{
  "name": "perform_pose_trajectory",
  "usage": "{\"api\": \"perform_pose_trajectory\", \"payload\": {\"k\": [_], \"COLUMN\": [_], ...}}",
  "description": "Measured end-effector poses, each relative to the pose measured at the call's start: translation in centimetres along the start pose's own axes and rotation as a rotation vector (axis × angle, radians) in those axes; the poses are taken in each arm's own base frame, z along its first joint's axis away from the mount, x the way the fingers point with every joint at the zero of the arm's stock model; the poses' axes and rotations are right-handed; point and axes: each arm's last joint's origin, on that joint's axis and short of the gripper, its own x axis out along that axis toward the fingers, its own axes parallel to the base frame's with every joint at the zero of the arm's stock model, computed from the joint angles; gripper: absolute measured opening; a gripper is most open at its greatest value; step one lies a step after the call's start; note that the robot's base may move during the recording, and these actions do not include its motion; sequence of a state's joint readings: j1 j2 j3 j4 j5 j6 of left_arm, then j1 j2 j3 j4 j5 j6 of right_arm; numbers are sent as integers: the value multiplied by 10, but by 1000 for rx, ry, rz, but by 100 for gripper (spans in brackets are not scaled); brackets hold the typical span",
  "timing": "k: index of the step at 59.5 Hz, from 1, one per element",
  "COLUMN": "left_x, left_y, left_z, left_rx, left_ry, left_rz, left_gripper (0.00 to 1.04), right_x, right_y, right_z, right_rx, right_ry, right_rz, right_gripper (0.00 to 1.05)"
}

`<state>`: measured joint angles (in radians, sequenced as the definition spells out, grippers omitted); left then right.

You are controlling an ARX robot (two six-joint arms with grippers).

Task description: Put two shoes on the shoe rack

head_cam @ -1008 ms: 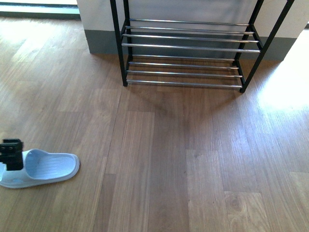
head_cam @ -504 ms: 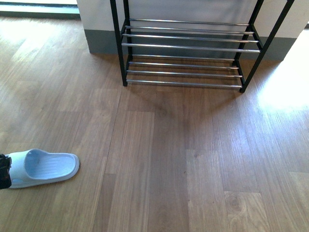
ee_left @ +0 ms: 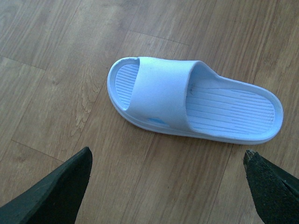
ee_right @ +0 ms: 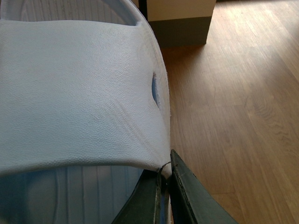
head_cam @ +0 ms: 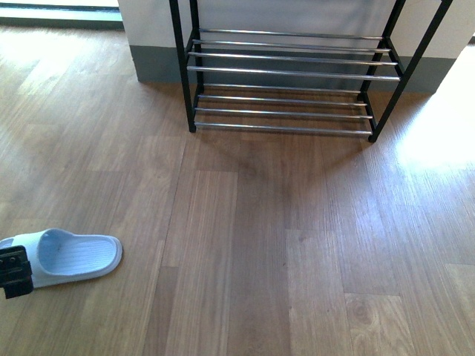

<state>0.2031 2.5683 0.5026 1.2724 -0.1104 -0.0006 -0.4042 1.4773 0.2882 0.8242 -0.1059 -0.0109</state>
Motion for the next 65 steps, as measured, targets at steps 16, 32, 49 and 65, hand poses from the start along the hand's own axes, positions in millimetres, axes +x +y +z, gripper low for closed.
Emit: {"api": "perform_pose_trajectory", "payload": {"k": [16, 32, 49, 65], "left_x": [-50, -108, -82, -57], "left_y": [-25, -24, -34, -57], "left_z": [22, 70, 82, 127], "left_rx": [36, 17, 68, 80], "left_ry": [-81, -274, -229, -231], "left_rz": [-78, -142, -123, -140], "left_gripper": [95, 95, 95, 95], "right_x": [0, 0, 0, 0], "right_y": [0, 0, 0, 0], "right_z": [0, 0, 0, 0], "right_rx": [0, 0, 0, 0], "right_ry": [0, 0, 0, 0], "right_rz": [0, 0, 0, -1], "right_gripper": [1, 1, 1, 1]}}
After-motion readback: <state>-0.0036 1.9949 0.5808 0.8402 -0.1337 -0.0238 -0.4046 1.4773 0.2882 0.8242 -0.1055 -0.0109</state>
